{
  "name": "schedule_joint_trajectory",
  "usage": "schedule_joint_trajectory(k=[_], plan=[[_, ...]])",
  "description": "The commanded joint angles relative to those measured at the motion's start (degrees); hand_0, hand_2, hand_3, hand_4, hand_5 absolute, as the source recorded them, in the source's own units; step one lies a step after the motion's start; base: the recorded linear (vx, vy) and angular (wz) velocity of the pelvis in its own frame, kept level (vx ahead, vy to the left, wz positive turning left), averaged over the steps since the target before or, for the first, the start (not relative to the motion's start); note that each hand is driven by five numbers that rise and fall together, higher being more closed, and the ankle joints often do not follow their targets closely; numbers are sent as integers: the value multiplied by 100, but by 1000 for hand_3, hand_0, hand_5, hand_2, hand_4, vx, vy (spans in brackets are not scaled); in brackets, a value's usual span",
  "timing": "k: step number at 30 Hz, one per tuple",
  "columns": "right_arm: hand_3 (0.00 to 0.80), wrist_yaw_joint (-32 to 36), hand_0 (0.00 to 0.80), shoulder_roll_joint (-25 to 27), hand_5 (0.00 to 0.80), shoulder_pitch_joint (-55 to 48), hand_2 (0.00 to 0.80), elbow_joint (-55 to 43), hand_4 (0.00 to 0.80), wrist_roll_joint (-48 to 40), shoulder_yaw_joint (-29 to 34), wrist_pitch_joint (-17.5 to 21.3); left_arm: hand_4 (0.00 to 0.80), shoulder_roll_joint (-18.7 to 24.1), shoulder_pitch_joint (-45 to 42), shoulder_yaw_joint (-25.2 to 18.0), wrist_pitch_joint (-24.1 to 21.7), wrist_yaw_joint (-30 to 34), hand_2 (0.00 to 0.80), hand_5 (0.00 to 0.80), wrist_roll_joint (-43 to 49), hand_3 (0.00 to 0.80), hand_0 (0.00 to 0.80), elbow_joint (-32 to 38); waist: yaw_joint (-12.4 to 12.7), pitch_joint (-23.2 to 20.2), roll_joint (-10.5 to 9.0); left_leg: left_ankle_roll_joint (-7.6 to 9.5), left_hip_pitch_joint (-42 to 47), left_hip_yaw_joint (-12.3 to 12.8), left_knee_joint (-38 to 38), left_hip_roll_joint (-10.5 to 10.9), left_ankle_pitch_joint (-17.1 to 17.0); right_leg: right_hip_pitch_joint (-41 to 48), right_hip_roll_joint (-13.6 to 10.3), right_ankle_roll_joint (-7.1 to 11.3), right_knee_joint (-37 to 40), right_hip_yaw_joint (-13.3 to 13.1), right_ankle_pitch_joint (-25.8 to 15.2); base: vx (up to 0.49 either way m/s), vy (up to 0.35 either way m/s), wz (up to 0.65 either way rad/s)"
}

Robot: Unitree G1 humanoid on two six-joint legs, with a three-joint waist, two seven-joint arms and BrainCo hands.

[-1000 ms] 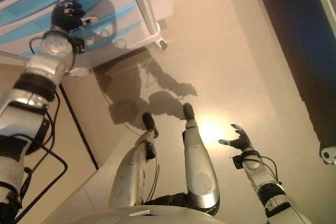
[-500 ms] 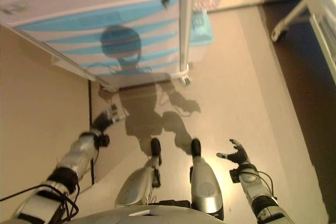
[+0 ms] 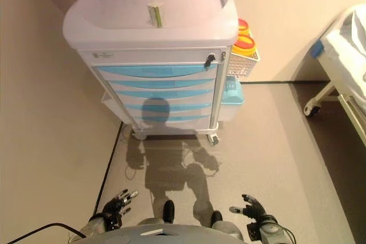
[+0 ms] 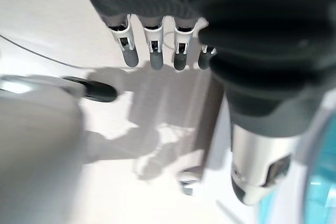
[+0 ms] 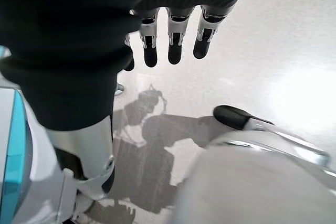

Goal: Open the drawer and pick up the medicine

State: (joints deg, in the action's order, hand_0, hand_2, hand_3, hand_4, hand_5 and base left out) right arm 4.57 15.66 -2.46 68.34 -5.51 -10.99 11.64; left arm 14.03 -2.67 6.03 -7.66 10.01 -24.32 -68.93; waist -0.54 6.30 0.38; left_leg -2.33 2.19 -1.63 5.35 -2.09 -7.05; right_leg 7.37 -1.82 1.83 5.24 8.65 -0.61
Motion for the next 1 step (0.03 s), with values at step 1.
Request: schedule_joint_trajectory(k=[1], plan=[[0, 209, 0, -177, 0, 275, 0, -41, 0, -33, 2, 37, 0, -12, 392, 109, -60, 234, 0, 0, 493, 0, 0, -252, 59, 1, -166, 276, 274, 161, -337, 537, 1036, -172, 131, 35, -440, -47, 301, 0, 0, 0]])
